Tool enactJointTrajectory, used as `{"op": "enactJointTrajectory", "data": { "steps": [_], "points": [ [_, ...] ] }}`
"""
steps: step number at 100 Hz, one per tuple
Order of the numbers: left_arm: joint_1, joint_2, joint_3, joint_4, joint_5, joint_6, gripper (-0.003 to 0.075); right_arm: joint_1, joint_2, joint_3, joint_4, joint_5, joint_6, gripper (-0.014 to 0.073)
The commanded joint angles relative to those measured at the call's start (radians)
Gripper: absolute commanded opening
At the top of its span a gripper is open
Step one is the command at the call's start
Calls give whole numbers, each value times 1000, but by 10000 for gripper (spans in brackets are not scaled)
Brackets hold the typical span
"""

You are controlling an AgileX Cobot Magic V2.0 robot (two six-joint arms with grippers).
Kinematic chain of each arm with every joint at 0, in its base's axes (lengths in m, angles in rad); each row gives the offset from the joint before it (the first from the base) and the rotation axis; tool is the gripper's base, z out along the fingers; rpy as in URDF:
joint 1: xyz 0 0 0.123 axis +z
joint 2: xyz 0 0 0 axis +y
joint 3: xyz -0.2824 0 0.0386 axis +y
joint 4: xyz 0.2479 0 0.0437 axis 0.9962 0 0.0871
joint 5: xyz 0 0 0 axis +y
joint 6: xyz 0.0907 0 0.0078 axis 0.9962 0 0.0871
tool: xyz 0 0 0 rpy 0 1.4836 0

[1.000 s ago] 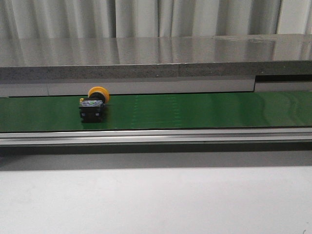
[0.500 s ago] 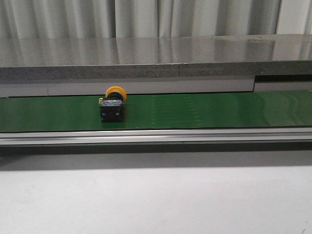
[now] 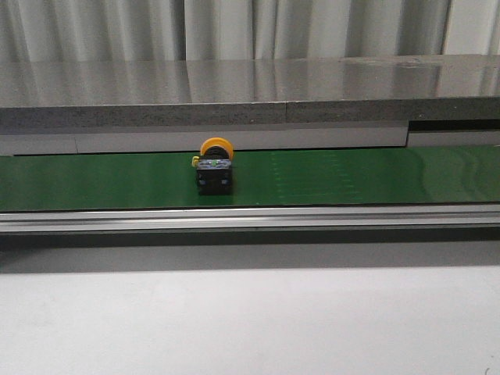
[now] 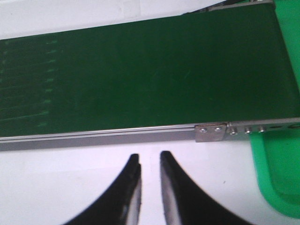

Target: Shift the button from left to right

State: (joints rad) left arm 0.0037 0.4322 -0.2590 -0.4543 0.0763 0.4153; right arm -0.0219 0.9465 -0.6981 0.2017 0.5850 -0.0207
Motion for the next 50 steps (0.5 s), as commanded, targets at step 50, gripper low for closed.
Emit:
{"op": "enactJointTrajectory", "data": {
  "steps": [50],
  "points": [
    [-8,2,-28,-11,-76,-2,-20,75,53,-81,71,-73,-31,592]
  ]
}}
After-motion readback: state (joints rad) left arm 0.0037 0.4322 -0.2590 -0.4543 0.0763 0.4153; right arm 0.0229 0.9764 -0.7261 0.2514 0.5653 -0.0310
